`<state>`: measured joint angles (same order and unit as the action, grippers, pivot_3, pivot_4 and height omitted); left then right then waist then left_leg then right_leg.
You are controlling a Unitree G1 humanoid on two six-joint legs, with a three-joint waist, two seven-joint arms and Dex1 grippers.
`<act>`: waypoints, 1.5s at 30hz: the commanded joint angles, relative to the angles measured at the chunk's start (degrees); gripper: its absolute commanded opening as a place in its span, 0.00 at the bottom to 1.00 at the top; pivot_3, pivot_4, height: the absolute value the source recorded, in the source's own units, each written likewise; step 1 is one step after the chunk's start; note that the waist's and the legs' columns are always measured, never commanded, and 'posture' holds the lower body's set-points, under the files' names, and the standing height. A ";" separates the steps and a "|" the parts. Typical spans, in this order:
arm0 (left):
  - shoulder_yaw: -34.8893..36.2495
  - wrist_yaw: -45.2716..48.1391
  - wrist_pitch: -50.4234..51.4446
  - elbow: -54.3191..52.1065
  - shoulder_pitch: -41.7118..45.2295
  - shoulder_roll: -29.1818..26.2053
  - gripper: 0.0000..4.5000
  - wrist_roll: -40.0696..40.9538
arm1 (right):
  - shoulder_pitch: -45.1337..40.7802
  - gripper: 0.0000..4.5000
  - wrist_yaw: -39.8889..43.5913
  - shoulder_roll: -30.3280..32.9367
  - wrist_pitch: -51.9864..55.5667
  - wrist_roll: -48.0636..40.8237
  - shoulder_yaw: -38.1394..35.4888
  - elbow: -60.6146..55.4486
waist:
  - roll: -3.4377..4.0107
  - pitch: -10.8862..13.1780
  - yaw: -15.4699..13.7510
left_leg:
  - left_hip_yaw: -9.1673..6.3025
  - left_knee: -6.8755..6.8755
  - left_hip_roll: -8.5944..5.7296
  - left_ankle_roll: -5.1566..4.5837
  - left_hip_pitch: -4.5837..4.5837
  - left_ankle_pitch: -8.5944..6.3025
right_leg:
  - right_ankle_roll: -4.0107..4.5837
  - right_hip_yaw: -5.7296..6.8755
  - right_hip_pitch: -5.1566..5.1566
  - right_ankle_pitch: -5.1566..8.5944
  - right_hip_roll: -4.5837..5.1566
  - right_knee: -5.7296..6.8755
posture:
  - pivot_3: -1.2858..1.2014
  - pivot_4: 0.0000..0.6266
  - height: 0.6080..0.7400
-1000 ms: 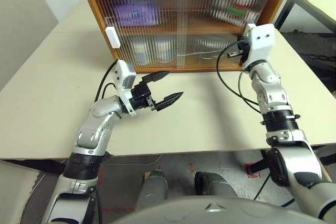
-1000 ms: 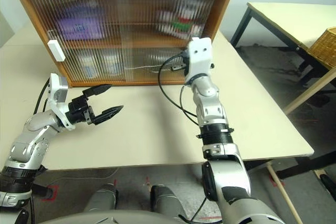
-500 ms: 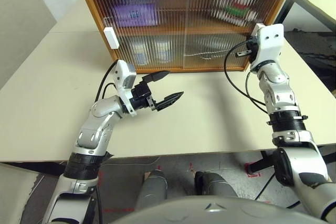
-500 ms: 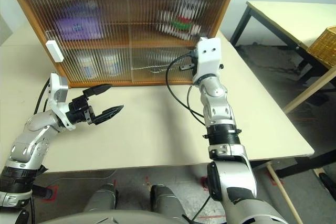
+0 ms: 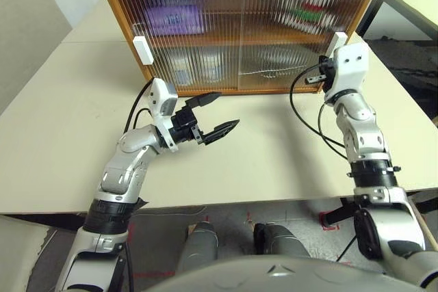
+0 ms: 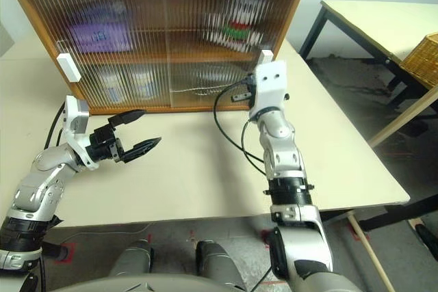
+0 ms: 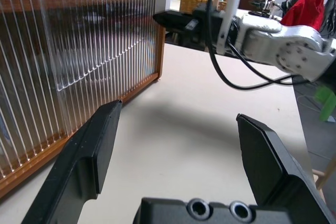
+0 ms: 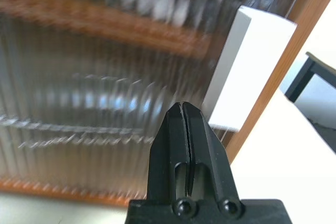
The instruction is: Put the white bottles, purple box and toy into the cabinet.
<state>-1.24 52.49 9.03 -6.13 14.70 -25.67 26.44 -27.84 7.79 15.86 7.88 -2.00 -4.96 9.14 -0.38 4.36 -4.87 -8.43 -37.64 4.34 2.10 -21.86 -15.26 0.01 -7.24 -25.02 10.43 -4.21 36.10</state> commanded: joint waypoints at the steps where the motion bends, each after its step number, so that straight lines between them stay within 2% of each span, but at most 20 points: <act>1: -0.39 0.08 -0.16 0.09 -0.63 -0.03 1.00 -0.83 | 4.28 0.01 0.53 -0.64 3.86 -0.45 0.83 -7.94 | 0.00 0.00 0.02 | 0.01 0.00 0.00 0.02 0.00 -0.01 | -0.02 0.00 0.00 0.01 0.00 0.00 | 0.57 0.16 1.00; 4: -0.04 0.16 -0.20 0.26 -0.70 -0.27 1.00 -0.72 | 10.93 0.01 0.55 -0.28 4.91 -0.21 0.15 -15.25 | 0.00 0.00 -0.16 | 0.06 -0.06 -0.03 0.12 -0.01 -0.07 | -0.09 0.06 0.04 0.05 -0.03 0.00 | 0.57 0.15 1.00; 7: 0.81 -0.36 -0.27 0.60 -0.97 -0.23 1.00 -0.39 | 17.09 0.14 0.55 -1.45 3.41 -3.22 -2.97 -18.92 | -0.01 0.00 -0.16 | 0.07 -0.13 -0.07 0.20 0.04 -0.12 | -0.19 0.07 0.15 0.12 -0.09 -0.01 | 0.57 0.15 1.00; 10: 1.71 -1.25 -0.92 1.20 -1.42 -0.15 1.00 -0.61 | 19.59 0.38 1.80 -2.20 0.30 -6.56 -5.73 -18.98 | -0.01 0.00 0.01 | 0.17 -0.18 -0.12 0.28 0.10 -0.17 | -0.25 0.06 0.22 0.13 -0.09 -0.01 | 0.57 0.15 1.00; 17: 6.91 -5.64 -6.51 6.57 -3.93 0.85 1.00 -1.77 | 21.54 0.96 6.77 3.76 -11.69 -7.04 -10.43 -7.18 | -0.02 0.02 0.51 | 0.15 -0.09 -0.08 0.54 0.51 -0.32 | -0.28 -0.12 0.51 0.14 0.03 -0.04 | 0.57 0.16 1.00; 18: 8.21 -6.86 -7.92 7.89 -4.25 1.10 1.00 -2.10 | 21.47 0.99 7.77 4.22 -13.22 -7.62 -10.99 -5.49 | -0.02 0.02 0.53 | 0.10 -0.06 -0.05 0.55 0.51 -0.33 | -0.24 -0.17 0.50 0.16 0.02 -0.04 | 0.57 0.15 1.00; 27: 20.20 -17.71 -19.73 19.81 -5.96 2.32 1.00 -4.12 | 19.78 0.99 13.25 7.69 -22.46 -10.93 -14.01 6.87 | -0.02 0.02 0.36 | 0.05 0.18 -0.03 0.47 0.62 -0.28 | -0.14 -0.16 0.49 0.35 -0.05 -0.01 | 0.58 0.15 1.00; 32: 25.85 -22.52 -26.07 28.68 -6.48 0.31 1.00 -5.96 | 18.38 0.99 15.01 8.18 -25.53 -11.40 -14.55 12.00 | -0.03 0.03 0.07 | 0.14 0.17 -0.06 0.46 0.73 -0.28 | -0.16 -0.09 0.57 0.37 -0.07 0.00 | 0.58 0.15 1.00; 45: 27.84 -22.73 -30.95 40.61 -2.93 -1.86 1.00 -5.87 | 15.14 0.99 13.63 7.57 -28.84 -10.03 -13.55 17.62 | -0.10 0.07 -0.10 | 0.03 0.21 -0.04 0.49 0.94 -0.29 | -0.12 -0.19 0.74 0.36 -0.02 0.09 | 0.58 0.16 1.00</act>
<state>26.29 29.75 -20.86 32.42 11.47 -27.40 20.76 -12.32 21.74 23.69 -20.31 -12.58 -19.02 25.69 -0.48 4.43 -4.97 -8.40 -37.41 4.30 2.59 -20.92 -15.55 -0.10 -7.44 -24.30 10.80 -4.23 36.19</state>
